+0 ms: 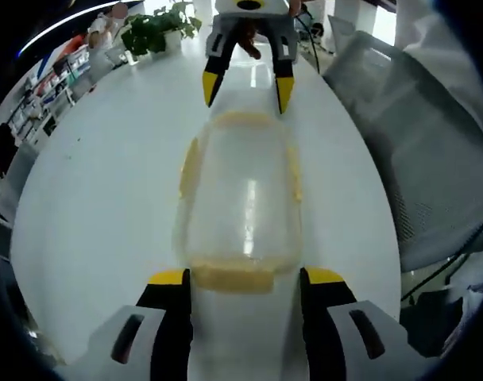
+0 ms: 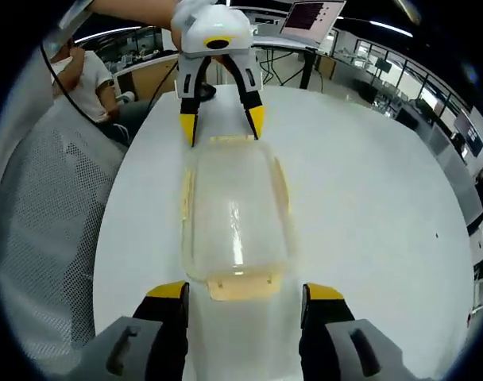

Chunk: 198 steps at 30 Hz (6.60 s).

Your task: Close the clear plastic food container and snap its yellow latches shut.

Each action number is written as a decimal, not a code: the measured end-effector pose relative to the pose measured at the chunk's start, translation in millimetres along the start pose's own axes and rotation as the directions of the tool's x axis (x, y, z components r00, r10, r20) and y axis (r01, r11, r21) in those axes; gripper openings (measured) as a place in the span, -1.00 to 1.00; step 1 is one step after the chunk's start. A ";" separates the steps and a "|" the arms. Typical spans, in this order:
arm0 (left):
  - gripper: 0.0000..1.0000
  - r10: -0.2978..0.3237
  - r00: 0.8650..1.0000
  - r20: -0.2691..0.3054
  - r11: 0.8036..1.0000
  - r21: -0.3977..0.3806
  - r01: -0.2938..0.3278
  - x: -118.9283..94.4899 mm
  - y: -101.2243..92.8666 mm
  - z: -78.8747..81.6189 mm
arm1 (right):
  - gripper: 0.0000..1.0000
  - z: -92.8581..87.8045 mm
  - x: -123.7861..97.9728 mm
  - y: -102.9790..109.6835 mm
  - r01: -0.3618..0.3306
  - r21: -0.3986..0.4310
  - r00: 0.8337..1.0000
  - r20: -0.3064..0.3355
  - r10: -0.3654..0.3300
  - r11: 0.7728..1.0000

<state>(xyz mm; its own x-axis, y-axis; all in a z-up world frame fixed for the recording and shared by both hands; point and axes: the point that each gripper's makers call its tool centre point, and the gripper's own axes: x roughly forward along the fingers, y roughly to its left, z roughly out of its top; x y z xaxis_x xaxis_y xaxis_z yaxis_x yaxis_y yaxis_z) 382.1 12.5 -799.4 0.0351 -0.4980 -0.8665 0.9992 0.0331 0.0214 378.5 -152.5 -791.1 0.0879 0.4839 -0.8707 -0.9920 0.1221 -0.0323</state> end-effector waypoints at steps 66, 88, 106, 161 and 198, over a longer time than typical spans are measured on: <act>-0.26 -0.038 0.996 -0.079 0.996 0.072 0.044 -3.5 -4.2 2.6 | -0.28 -1.6 10.7 13.1 -0.085 -0.098 0.995 -0.052 0.080 0.992; -0.26 0.002 0.998 -0.070 0.994 0.107 0.005 -35.4 -2.4 48.1 | -0.28 -0.4 -40.1 8.3 -0.048 -0.103 0.999 -0.028 0.045 0.994; -0.27 0.027 0.997 -0.066 0.993 0.117 -0.019 -49.9 -8.1 98.9 | -0.28 -14.4 -91.1 6.4 -0.032 -0.116 0.999 -0.029 0.029 0.993; -0.28 0.038 0.995 -0.091 0.989 0.144 -0.024 23.6 -13.6 258.0 | -0.29 -155.0 -194.5 -11.3 -0.013 -0.108 0.999 -0.045 0.008 0.994; -0.28 -0.006 0.995 -0.096 0.991 0.135 0.019 80.7 -9.0 277.6 | -0.28 -211.6 -184.1 -22.8 -0.031 -0.094 0.995 -0.100 0.022 0.995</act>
<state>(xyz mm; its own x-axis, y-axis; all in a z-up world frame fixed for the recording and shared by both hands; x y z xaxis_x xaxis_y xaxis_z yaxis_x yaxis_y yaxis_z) 380.9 -268.5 -731.0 0.0274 -0.4126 -0.9105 0.9930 -0.0932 0.0721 365.7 -427.7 -733.9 0.0568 0.3973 -0.9159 -0.9984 0.0250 -0.0511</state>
